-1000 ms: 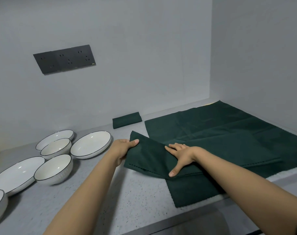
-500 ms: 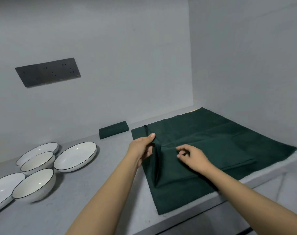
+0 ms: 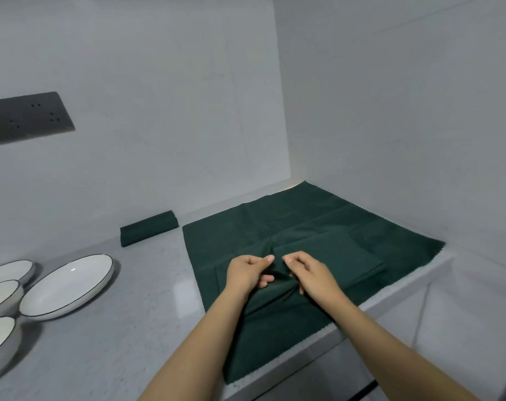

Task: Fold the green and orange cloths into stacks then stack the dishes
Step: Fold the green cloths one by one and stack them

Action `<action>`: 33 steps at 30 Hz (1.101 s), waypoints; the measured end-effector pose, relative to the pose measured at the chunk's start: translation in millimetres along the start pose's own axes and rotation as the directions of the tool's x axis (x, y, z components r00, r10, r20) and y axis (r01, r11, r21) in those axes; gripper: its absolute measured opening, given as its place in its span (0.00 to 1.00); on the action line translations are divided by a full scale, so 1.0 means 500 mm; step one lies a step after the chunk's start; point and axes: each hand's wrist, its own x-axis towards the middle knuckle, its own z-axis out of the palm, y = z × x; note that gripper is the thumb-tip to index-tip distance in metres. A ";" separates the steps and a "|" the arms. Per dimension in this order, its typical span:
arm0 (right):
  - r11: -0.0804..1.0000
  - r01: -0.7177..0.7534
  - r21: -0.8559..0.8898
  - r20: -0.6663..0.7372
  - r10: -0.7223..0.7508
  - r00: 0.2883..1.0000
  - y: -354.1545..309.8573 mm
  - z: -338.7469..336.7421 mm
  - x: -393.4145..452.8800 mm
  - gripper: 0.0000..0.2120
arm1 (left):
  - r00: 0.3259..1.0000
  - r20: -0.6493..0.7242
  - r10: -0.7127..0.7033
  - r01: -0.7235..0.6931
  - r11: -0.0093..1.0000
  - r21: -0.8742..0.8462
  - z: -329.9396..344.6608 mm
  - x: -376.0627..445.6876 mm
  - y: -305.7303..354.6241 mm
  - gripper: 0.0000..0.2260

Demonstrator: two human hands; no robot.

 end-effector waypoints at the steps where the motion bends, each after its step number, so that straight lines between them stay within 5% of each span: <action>1: 0.999 0.010 -0.033 0.005 -0.010 1.000 0.005 -0.002 0.003 0.07 | 1.000 0.000 0.008 -0.008 1.000 0.001 0.004 0.000 0.000 0.09; 4: 0.986 0.036 -0.165 0.034 -0.031 0.999 0.015 0.002 0.008 0.08 | 0.998 -0.005 0.067 -0.067 0.998 -0.002 0.003 -0.002 -0.001 0.09; 6: 0.973 0.047 -0.228 0.054 -0.036 0.998 0.016 0.005 0.008 0.12 | 0.970 -0.076 0.229 -0.213 0.961 0.177 -0.009 -0.001 -0.008 0.07; 10: 0.952 0.088 -0.295 0.079 -0.068 0.995 0.011 0.000 0.007 0.14 | 0.837 0.004 0.548 -0.327 0.494 0.805 -0.041 0.008 -0.025 0.11; 14: 0.932 0.109 -0.345 0.110 -0.075 0.991 0.011 0.004 0.001 0.10 | 0.943 0.200 0.266 -0.284 0.327 0.901 -0.045 0.020 -0.051 0.24; 17: 0.906 0.146 -0.397 0.127 -0.104 0.986 0.009 0.004 0.001 0.09 | 0.956 0.239 0.168 -0.275 0.240 0.931 -0.037 0.026 -0.066 0.26; 26: 0.838 0.188 -0.512 0.151 -0.127 0.980 0.009 0.013 0.000 0.09 | 0.961 0.222 0.163 -0.252 0.199 0.947 -0.038 0.028 -0.065 0.25; 33: 0.732 0.240 -0.637 0.243 -0.105 0.964 -0.008 -0.004 -0.003 0.11 | 0.935 0.162 0.316 -0.227 0.183 0.956 -0.078 0.003 -0.032 0.19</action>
